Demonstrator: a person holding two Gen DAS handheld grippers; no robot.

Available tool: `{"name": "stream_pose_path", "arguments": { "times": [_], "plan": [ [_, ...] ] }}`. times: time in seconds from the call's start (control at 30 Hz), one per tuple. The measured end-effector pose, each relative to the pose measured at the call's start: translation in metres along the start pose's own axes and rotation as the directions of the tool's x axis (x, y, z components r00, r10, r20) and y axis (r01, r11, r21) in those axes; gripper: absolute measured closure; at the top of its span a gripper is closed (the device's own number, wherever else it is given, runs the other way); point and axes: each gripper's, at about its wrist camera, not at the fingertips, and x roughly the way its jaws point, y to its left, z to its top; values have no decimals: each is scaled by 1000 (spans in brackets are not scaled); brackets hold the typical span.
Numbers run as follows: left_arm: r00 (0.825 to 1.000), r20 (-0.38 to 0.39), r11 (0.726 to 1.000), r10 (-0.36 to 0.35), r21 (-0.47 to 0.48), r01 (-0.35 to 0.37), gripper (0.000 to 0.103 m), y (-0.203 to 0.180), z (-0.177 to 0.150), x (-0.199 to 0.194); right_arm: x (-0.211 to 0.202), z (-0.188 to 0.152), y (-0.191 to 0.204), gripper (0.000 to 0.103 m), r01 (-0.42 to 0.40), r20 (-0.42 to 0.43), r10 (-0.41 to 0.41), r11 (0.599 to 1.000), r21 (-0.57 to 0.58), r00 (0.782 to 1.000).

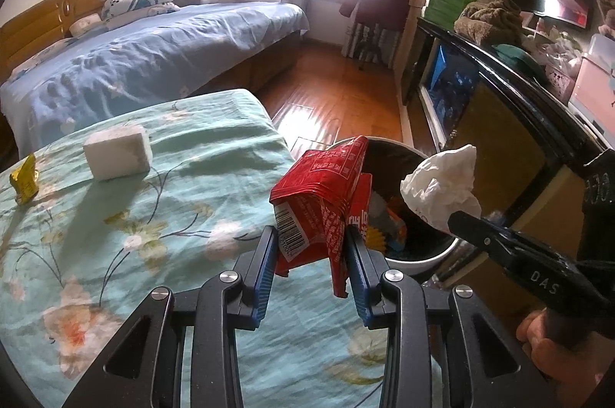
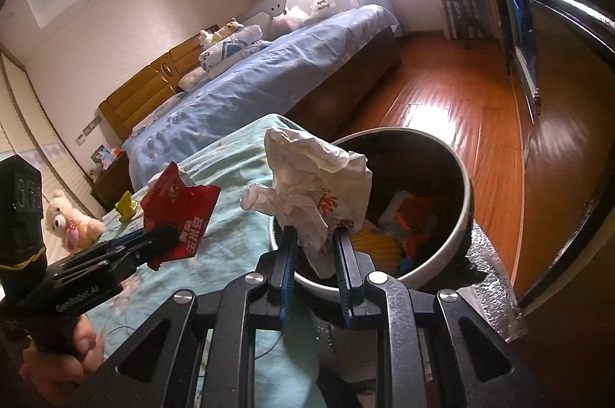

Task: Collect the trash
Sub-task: 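Carry the red carton and white tissue over the bin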

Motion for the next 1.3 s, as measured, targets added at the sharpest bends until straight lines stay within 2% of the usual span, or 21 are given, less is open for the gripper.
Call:
{"name": "stream_pose_path", "arguments": {
  "times": [1.3],
  "plan": [
    [999, -34, 998, -7, 61, 9, 69, -35, 30, 50, 18, 26, -30, 83, 72, -12, -72, 997, 12, 997]
  ]
}}
